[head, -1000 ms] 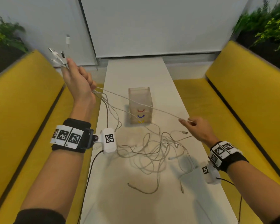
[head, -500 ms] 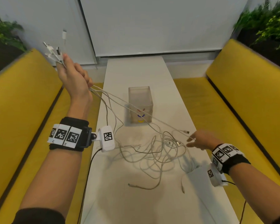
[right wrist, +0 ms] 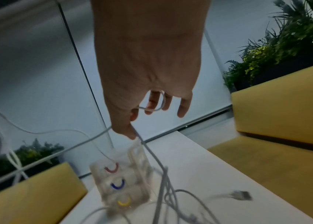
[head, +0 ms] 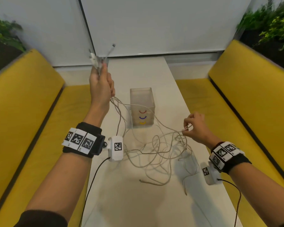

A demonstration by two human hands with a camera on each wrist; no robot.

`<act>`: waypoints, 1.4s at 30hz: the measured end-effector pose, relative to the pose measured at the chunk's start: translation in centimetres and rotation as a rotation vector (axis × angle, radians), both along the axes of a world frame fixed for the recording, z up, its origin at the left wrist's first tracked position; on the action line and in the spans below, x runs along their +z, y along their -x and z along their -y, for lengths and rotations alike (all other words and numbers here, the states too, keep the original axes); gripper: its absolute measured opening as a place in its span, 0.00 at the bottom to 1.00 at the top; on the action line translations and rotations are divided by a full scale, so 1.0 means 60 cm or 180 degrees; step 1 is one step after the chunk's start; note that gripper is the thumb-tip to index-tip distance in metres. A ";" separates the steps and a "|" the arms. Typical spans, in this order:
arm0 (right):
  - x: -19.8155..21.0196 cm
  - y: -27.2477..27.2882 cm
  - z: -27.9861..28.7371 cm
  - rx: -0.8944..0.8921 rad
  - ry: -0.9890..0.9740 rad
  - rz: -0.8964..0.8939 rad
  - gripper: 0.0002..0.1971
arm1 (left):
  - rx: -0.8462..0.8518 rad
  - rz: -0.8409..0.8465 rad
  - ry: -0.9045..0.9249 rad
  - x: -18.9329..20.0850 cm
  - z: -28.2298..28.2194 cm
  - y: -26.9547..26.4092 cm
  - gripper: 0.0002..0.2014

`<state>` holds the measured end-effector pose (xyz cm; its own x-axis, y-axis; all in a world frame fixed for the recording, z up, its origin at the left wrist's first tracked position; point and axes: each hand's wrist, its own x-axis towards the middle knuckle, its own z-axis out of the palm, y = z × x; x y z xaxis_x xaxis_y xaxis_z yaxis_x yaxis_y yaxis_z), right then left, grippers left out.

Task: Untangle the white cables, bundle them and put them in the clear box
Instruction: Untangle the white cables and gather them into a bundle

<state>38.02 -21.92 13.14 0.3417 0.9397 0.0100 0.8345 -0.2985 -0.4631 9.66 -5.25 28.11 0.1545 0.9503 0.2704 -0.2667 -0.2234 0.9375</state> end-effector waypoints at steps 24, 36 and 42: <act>0.105 0.085 -0.044 0.0013 -0.1590 -0.1245 0.53 | -0.1491 -0.1483 0.0070 -0.101 0.067 -0.097 0.13; -0.037 -0.005 0.008 -0.0046 -0.0052 -0.1059 0.16 | -0.0194 -0.0349 0.0118 -0.018 -0.013 -0.004 0.13; -0.062 -0.025 -0.009 -0.0330 0.0257 -0.0476 0.43 | 0.0769 -0.0993 -0.0035 -0.049 -0.022 -0.018 0.10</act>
